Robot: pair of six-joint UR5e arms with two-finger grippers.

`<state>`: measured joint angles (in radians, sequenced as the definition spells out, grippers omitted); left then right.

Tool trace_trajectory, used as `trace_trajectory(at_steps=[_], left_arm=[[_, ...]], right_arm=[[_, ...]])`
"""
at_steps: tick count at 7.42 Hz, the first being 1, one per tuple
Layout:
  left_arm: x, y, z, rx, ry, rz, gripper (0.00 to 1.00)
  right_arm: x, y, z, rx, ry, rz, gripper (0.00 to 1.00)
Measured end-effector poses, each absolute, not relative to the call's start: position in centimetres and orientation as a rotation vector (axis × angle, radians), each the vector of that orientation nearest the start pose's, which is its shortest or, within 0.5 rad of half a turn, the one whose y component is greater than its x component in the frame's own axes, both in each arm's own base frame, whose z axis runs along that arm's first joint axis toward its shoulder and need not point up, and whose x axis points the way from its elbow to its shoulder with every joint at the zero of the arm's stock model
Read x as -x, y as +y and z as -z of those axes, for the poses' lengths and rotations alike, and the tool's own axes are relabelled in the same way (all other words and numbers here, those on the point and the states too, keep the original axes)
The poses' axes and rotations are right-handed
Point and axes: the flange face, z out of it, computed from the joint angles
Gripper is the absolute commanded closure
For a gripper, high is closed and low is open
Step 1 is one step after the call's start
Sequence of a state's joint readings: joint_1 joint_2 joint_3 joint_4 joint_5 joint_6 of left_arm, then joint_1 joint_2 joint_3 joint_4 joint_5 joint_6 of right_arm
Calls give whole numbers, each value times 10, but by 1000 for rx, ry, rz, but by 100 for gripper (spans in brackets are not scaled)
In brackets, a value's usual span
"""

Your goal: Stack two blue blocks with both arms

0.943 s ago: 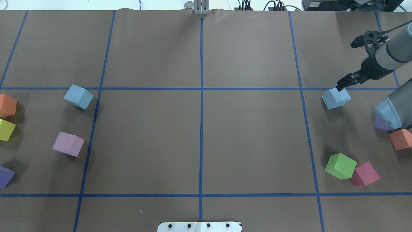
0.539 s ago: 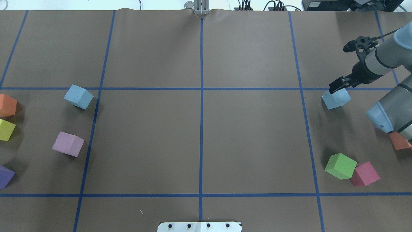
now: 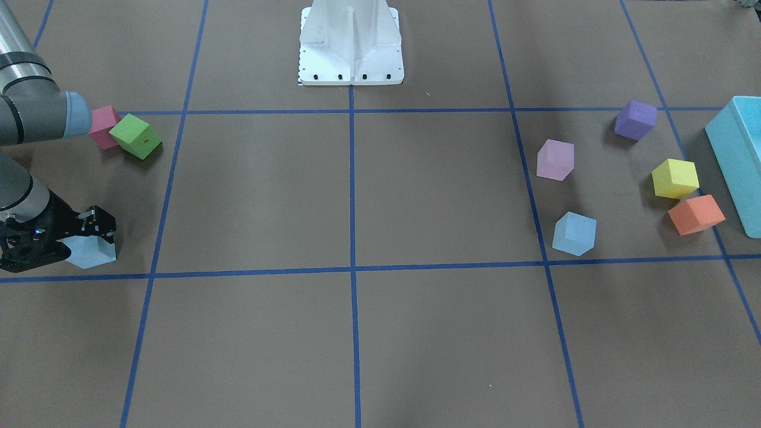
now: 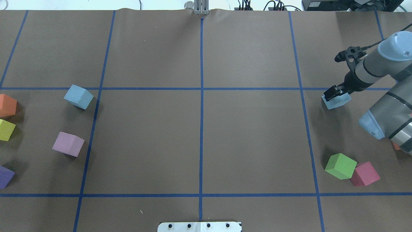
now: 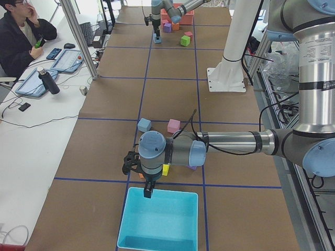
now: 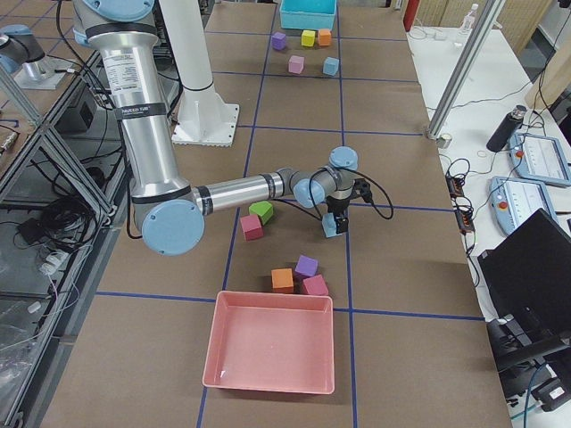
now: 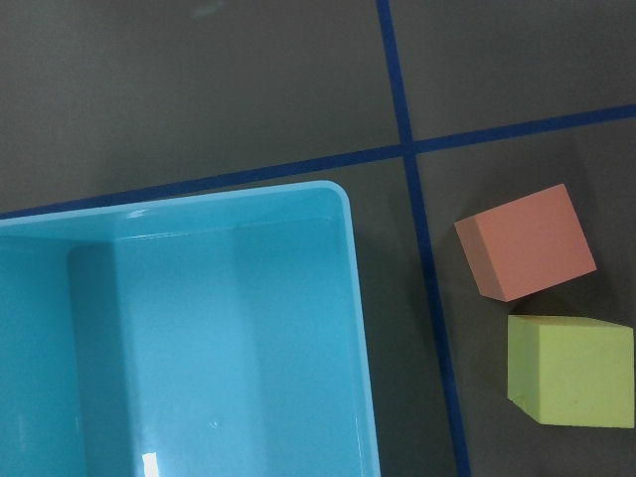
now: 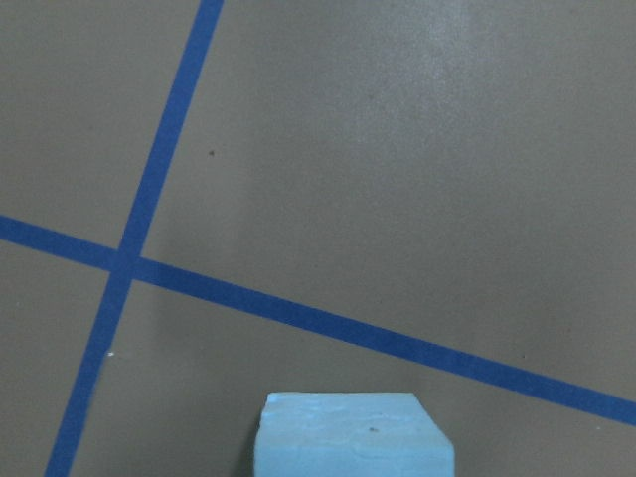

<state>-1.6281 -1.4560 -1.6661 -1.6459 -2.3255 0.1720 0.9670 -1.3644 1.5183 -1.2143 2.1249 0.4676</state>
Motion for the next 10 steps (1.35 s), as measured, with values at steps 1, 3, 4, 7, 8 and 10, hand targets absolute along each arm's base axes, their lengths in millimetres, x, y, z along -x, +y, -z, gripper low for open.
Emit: trace_trajectory(at_steps=[1, 3, 4, 7, 8, 10], left_arm=[[90, -442, -659, -139, 744, -130, 2], [90, -442, -660, -140, 744, -131, 2], [90, -442, -660, -139, 744, -131, 2], [90, -441, -661, -137, 744, -130, 2], [90, -441, -661, -137, 743, -130, 2], [90, -441, -661, -136, 743, -130, 2]], right_arm=[[283, -540, -546, -149, -712, 282, 72], [287, -538, -545, -153, -708, 289, 100], [286, -538, -537, -168, -713, 290, 100], [299, -562, -456, -242, -772, 242, 100], [321, -569, -412, -227, -801, 186, 100], [391, -560, -312, -151, -834, 48, 100]])
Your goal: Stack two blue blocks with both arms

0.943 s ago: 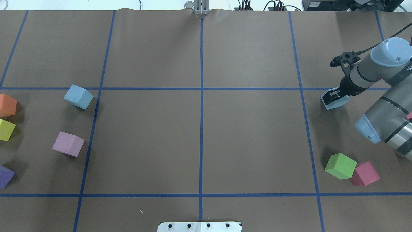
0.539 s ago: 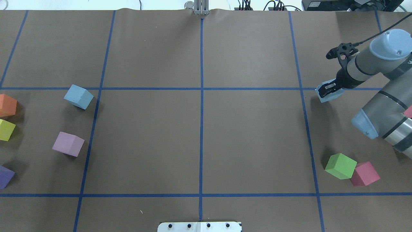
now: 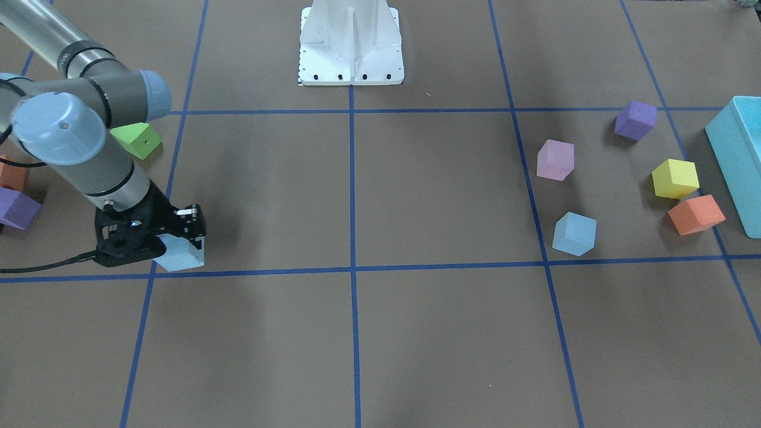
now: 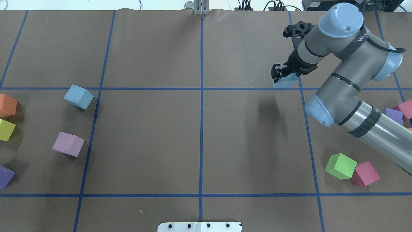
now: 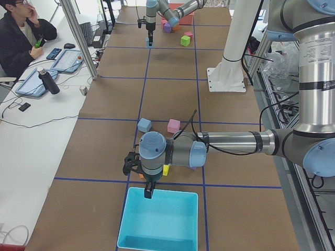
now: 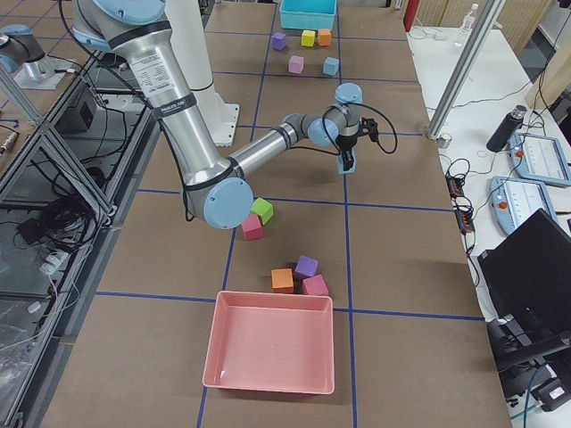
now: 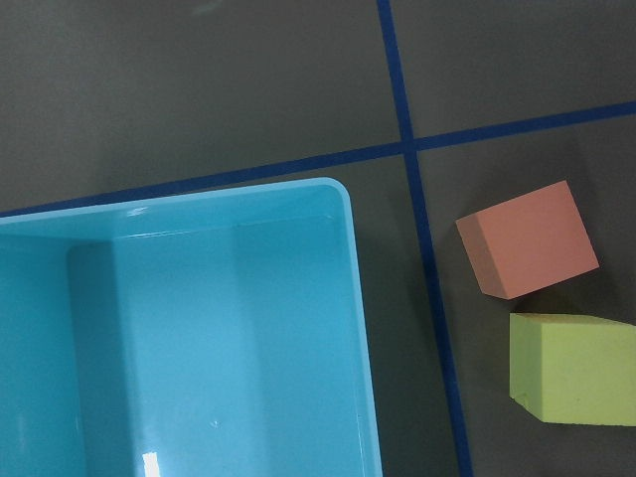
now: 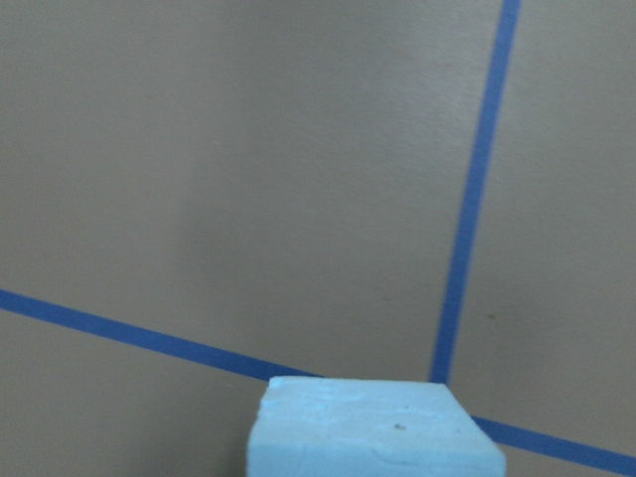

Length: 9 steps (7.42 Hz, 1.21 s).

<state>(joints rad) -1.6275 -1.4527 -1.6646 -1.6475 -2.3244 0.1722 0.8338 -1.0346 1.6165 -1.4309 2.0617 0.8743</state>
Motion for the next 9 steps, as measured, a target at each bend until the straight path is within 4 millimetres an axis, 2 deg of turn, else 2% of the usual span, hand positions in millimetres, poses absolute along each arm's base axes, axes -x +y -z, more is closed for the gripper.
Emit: trace_trajectory(at_steps=[2, 3, 4, 5, 6, 7, 9], left_arm=[[90, -441, -662, -135, 743, -129, 2], [90, -441, -661, -136, 743, -129, 2], [90, -441, -661, -136, 743, -130, 2], [90, -441, -661, -137, 743, -130, 2], [90, -441, -661, -137, 743, -130, 2], [90, -441, -661, -137, 744, -130, 2], [90, -441, -661, -138, 744, -130, 2]], right_arm=[[476, -520, -224, -70, -810, -95, 91], [515, -498, -194, -29, -796, -143, 85], [556, -478, -173, -6, -775, -171, 82], [589, -464, -161, -1, -754, -172, 82], [609, -453, -157, 1, -740, -157, 78], [619, -447, -158, -1, -729, -131, 75], [626, -442, -170, -18, -711, -57, 60]])
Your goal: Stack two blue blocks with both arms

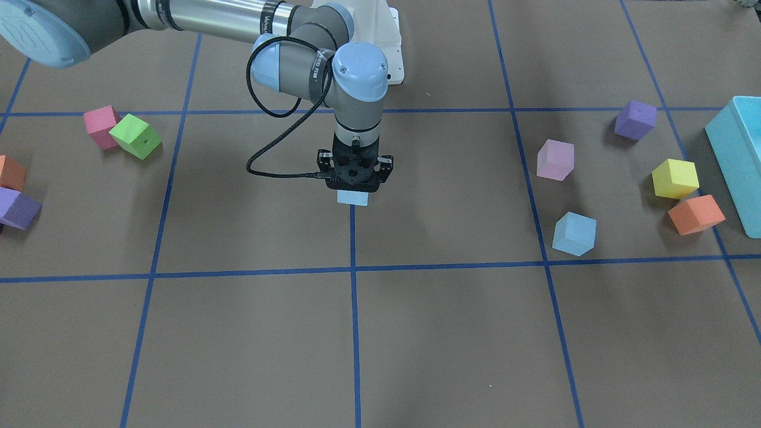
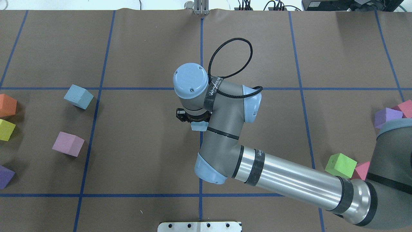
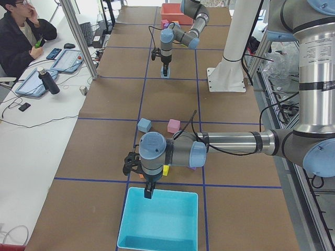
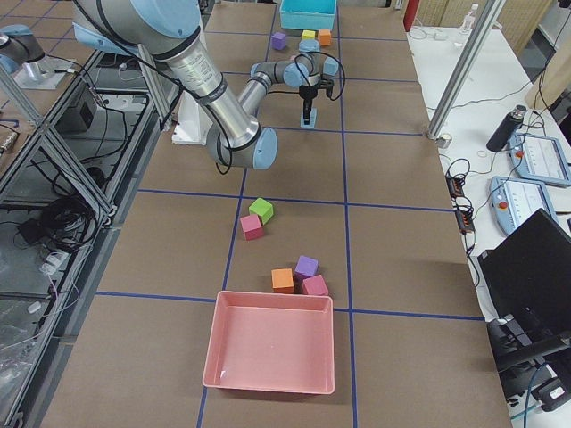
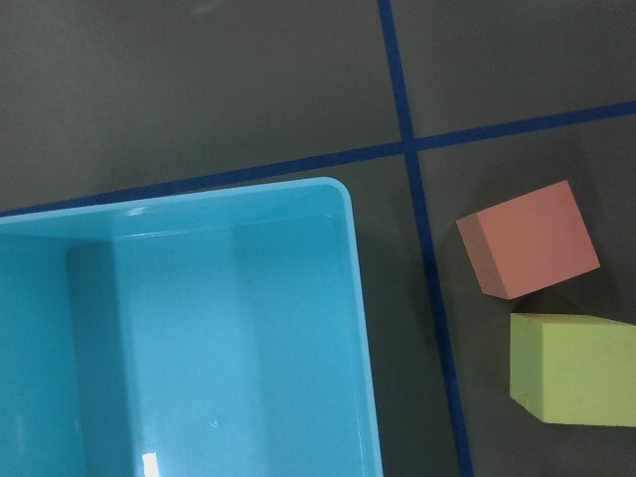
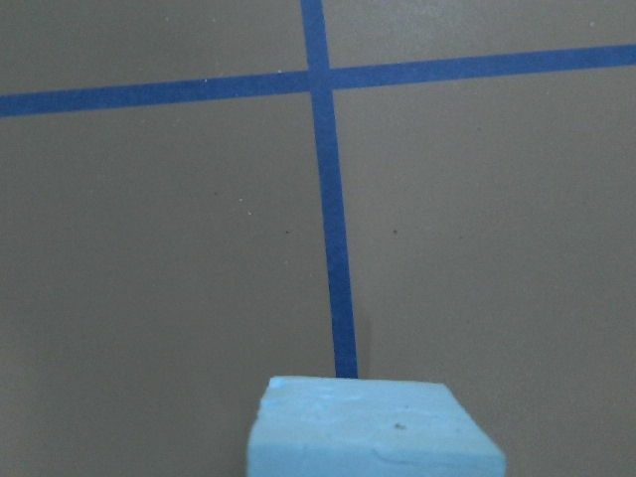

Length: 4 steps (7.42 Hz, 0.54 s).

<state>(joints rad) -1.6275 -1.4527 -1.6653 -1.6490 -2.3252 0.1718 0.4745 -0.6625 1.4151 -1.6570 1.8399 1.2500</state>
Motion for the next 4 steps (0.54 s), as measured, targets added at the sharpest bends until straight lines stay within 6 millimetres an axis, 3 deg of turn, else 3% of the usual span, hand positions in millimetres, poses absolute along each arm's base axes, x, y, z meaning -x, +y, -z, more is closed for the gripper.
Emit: trace_trajectory(at_steps=[3, 4], left_arm=[[90, -441, -661, -138, 743, -130, 2], [90, -441, -661, -138, 743, -130, 2]], right_arm=[[637, -441, -183, -33, -732, -26, 44], [641, -441, -186, -36, -738, -22, 25]])
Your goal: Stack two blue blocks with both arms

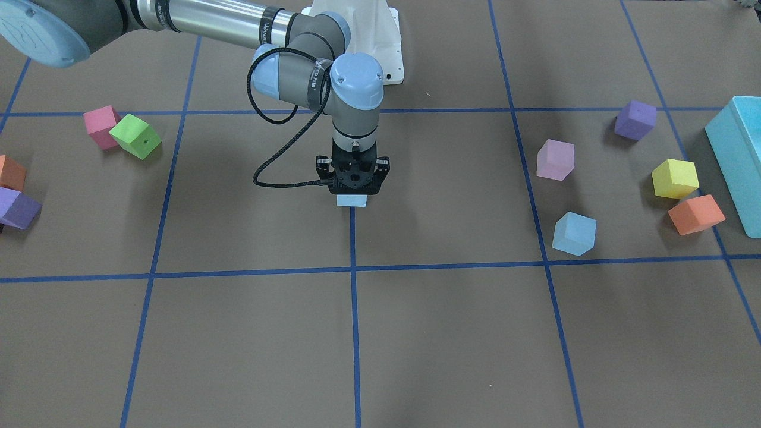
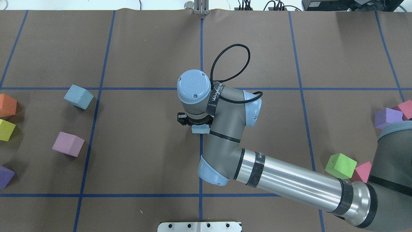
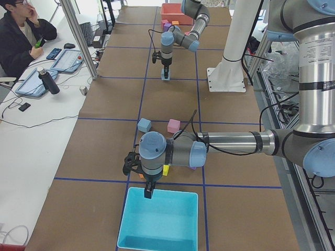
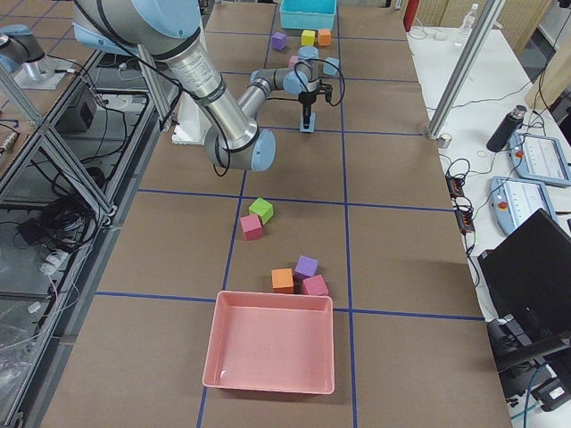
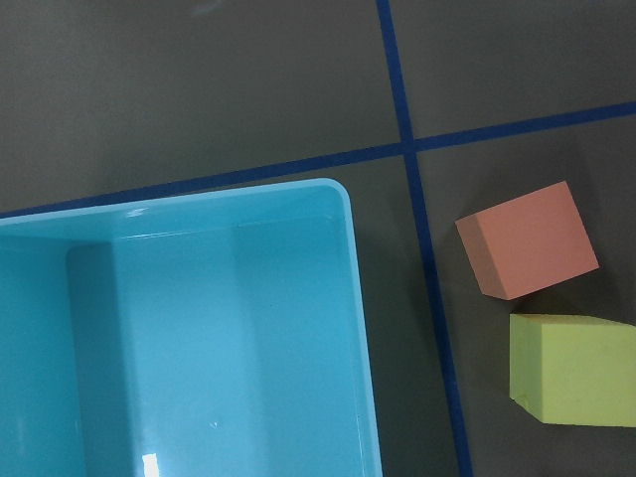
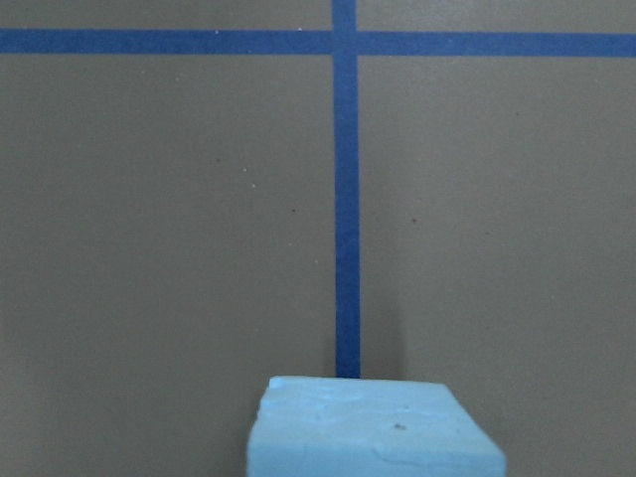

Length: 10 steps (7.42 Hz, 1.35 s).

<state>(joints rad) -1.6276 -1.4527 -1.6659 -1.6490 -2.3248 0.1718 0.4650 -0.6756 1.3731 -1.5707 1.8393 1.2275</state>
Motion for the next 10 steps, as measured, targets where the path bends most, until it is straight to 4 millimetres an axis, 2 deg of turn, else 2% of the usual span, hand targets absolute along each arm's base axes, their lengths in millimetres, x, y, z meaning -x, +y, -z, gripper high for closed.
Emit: trace_trajectory(at_steps=[1, 3, 4, 5, 6, 7, 8, 9, 10], left_arm=[[90, -441, -661, -138, 743, -130, 2], [90, -442, -660, -140, 744, -131, 2], [90, -442, -660, -140, 744, -131, 2], [90, -442, -660, -140, 743, -131, 2], [90, -442, -659, -142, 743, -131, 2], [91, -443, -656, -148, 742, -131, 2], [91, -446, -645, -175, 738, -138, 2], [92, -451, -625, -234, 729, -158, 2], [92, -458, -603, -325, 714, -193, 2]], right_arm=[[643, -440, -187, -38, -743, -19, 0], [645, -438, -184, -47, -758, -14, 0], [640, -439, -178, -55, -772, -14, 0], [627, -445, -169, -62, -788, -23, 0], [599, -458, -156, -66, -799, -48, 0], [563, -475, -145, -65, -807, -74, 0], [522, -496, -142, -67, -822, -91, 0], [475, -520, -150, -85, -834, -89, 0], [423, -541, -168, -105, -844, -72, 0]])
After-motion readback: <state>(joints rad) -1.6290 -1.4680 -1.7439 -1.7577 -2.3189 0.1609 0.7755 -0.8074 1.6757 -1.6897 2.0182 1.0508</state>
